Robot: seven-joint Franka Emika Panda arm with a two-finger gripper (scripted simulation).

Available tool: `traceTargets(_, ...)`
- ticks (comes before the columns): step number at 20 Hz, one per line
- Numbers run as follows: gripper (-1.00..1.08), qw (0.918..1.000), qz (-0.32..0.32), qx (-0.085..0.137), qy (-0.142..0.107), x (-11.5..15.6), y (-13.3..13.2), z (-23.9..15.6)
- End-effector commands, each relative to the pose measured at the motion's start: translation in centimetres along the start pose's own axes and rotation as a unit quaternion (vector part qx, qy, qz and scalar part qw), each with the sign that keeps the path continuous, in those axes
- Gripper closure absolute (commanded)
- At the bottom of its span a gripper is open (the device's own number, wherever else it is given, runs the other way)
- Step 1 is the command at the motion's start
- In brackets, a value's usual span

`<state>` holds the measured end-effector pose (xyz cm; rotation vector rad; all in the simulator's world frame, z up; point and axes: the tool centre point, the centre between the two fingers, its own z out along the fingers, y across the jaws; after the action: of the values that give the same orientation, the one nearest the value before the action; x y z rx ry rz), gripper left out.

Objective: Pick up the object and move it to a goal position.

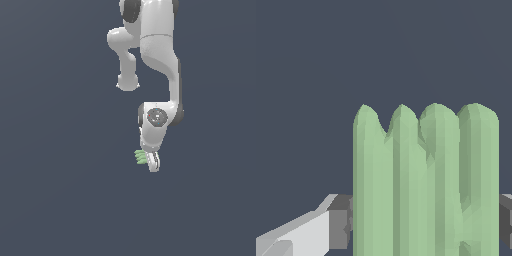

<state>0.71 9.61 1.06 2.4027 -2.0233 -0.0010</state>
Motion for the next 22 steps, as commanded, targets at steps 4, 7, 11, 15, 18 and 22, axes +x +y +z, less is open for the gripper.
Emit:
traceTargets(4,1.08,1.0000,0.000,0.000,0.000,0.0,0.0,0.1)
traceTargets(7,1.08,1.0000,0.000,0.000,0.000,0.0,0.0,0.1)
traceTargets(11,1.08,1.0000,0.000,0.001,0.000,0.0,-0.1,0.0)
traceTargets(15,1.08,1.0000,0.000,0.001,0.000,0.3,0.2,-0.3)
traceTargets(18,1.08,1.0000,0.000,0.001,0.000,0.8,0.7,-0.9)
traceTargets(22,1.08,1.0000,0.000,0.001,0.000,1.8,1.8,-2.1)
